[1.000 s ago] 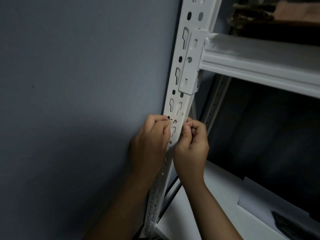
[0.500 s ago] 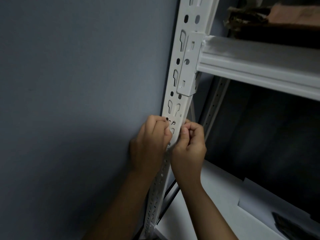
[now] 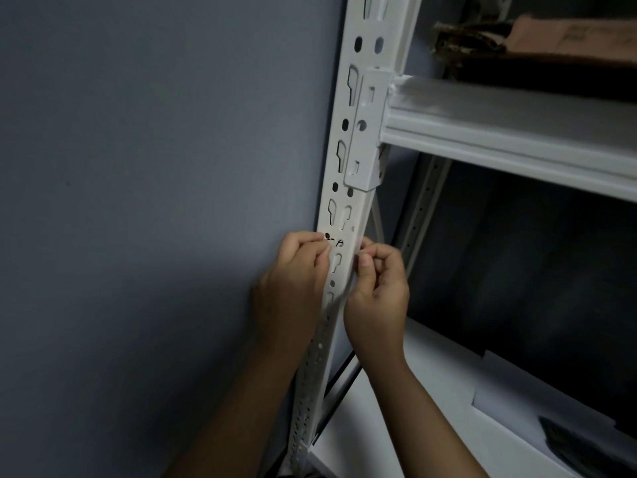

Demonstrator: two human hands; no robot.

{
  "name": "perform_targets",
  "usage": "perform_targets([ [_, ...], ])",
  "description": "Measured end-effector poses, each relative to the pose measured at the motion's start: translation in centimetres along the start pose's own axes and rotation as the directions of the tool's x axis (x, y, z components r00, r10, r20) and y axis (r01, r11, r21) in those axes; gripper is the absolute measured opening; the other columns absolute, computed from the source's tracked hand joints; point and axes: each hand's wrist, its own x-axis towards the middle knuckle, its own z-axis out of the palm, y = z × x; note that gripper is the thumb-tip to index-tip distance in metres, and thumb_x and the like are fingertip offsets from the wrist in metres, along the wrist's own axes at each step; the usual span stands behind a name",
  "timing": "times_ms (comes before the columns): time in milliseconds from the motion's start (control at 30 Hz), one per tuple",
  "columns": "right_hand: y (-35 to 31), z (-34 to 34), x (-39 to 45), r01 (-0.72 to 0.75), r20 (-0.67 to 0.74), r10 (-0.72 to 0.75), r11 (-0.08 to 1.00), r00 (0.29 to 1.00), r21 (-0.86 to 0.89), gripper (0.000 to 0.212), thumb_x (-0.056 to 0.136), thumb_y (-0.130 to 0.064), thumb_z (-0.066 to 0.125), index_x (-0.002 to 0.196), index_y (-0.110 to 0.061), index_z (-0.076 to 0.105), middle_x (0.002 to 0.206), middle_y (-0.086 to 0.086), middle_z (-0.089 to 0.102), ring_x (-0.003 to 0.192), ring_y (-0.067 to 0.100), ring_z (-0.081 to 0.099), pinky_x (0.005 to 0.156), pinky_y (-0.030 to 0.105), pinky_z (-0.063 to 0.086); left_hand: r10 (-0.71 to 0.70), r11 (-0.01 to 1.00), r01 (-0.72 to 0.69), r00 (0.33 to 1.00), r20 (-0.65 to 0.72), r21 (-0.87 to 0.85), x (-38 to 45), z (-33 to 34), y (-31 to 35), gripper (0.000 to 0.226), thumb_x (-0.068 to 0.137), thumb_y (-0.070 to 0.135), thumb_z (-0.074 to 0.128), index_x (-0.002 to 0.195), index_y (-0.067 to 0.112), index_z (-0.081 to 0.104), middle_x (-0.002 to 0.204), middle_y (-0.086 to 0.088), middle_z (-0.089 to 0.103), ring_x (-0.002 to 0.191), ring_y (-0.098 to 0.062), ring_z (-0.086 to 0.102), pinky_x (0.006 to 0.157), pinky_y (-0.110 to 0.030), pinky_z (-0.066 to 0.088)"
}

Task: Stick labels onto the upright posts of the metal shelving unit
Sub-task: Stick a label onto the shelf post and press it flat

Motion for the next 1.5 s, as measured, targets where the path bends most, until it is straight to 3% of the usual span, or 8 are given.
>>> perform_targets([
  [167,-0.1,0.3,-0.2,0.01,-0.005,-0.01,0.999,1.0,0.04,0.019,0.099,-0.005,0.046,0.09,-0.021,0.053,0.098,-0.017,0.065,0.09,-0.005,0.063,0.073,0.01,0.048,0.143,0.967,-0.13,0.989,-0.046,0.22,0.4,0.3,0.0,0.024,0.089,0.024,0.05,0.078,0.012,0.066,0.088,0.002,0.068,0.052,-0.008,0.056,0.047,-0.01,0.032],
  [367,0.2,0.4,-0.2,0.026,-0.014,-0.025,0.998,1.0,0.061,0.018,0.098,-0.004,0.046,0.091,-0.018,0.053,0.094,-0.019,0.064,0.087,-0.007,0.063,0.069,0.008,0.047,0.204,0.949,-0.186,0.978,-0.045,0.255,0.7,0.8,-0.4,0.023,0.09,0.021,0.049,0.073,0.011,0.06,0.077,-0.001,0.063,0.05,-0.011,0.051,0.04,-0.018,0.036],
  [667,0.4,0.1,-0.1,0.005,0.0,-0.005,0.998,1.0,0.061,0.018,0.098,-0.004,0.046,0.091,-0.02,0.053,0.1,-0.014,0.066,0.094,0.0,0.064,0.078,0.018,0.05,0.091,0.977,-0.077,0.994,-0.06,0.199,1.0,0.5,0.1,0.011,0.083,0.015,0.059,0.073,0.013,0.059,0.077,0.001,0.06,0.05,-0.011,0.049,0.044,-0.016,0.029],
  [867,0.2,0.0,-0.1,-0.013,0.005,0.013,0.998,1.0,0.054,0.013,0.099,-0.006,0.046,0.094,-0.015,0.054,0.101,-0.012,0.067,0.096,0.009,0.066,0.083,0.044,0.056,0.024,0.995,-0.018,0.998,-0.065,0.095,1.1,0.2,0.4,0.012,0.086,0.015,0.054,0.076,0.01,0.059,0.087,-0.001,0.063,0.052,-0.015,0.055,0.042,-0.021,0.04],
  [1067,-0.2,-0.1,-0.2,-0.024,0.014,0.023,0.997,1.0,0.07,0.015,0.099,-0.005,0.044,0.092,-0.015,0.053,0.104,-0.009,0.066,0.095,0.003,0.066,0.084,0.035,0.057,-0.033,0.999,0.033,0.999,-0.037,0.009,1.2,-0.3,0.7,0.016,0.089,0.018,0.049,0.085,0.007,0.06,0.094,-0.004,0.062,0.061,-0.019,0.06,0.046,-0.027,0.05],
  [1333,-0.4,-0.2,-0.5,-0.036,0.048,0.032,0.995,0.998,0.094,0.017,0.099,-0.002,0.043,0.091,-0.015,0.051,0.114,-0.009,0.063,0.102,-0.003,0.063,0.086,0.022,0.052,-0.2,0.977,0.199,0.98,-0.005,-0.078,0.8,-0.7,1.4,0.006,0.092,0.01,0.056,0.092,0.006,0.06,0.105,-0.001,0.06,0.073,-0.016,0.061,0.057,-0.008,0.034],
  [1433,-0.6,-0.3,-0.9,-0.046,0.088,0.038,0.994,0.995,0.094,0.015,0.099,-0.002,0.042,0.093,-0.011,0.051,0.116,-0.017,0.059,0.102,-0.01,0.06,0.083,0.013,0.049,-0.207,0.973,0.204,0.978,-0.015,-0.107,0.7,-0.9,1.5,0.007,0.093,0.01,0.055,0.092,0.005,0.06,0.106,-0.002,0.059,0.073,-0.016,0.06,0.059,-0.014,0.04],
  [1500,-0.8,-0.5,-0.9,-0.058,0.112,0.047,0.993,0.993,0.104,0.015,0.099,-0.001,0.042,0.091,-0.011,0.051,0.117,-0.016,0.057,0.102,-0.012,0.059,0.083,0.011,0.048,-0.192,0.973,0.186,0.981,-0.027,-0.133,0.6,-1.0,1.4,0.006,0.092,0.008,0.055,0.092,0.004,0.06,0.105,-0.003,0.058,0.073,-0.009,0.055,0.061,-0.007,0.039],
])
